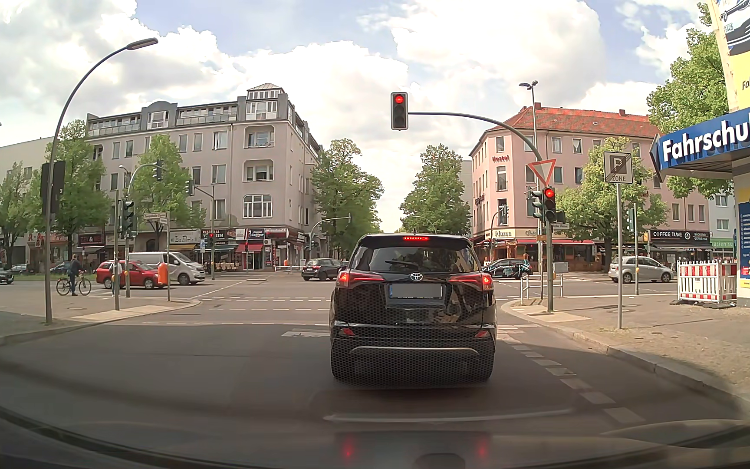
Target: Follow the waypoints while adhering to traffic rules and regulations
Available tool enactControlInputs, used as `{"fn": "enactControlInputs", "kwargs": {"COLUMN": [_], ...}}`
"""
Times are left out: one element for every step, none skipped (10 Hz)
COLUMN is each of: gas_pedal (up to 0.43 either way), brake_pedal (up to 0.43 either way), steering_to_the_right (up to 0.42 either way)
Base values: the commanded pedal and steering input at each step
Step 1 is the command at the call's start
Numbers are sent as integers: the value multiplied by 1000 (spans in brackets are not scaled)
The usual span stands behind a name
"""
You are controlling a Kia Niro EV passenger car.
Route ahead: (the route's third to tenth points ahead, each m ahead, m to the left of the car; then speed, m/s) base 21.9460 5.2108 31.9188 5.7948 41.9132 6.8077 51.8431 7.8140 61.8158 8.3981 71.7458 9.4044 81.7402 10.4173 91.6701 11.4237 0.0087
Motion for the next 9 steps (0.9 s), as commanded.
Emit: {"fn": "enactControlInputs", "kwargs": {"gas_pedal": [0,0,0,0,0,0,0,0,0], "brake_pedal": [274,274,274,274,274,274,280,293,305], "steering_to_the_right": [-11,-11,-11,-11,-11,-11,-10,-11,-11]}}
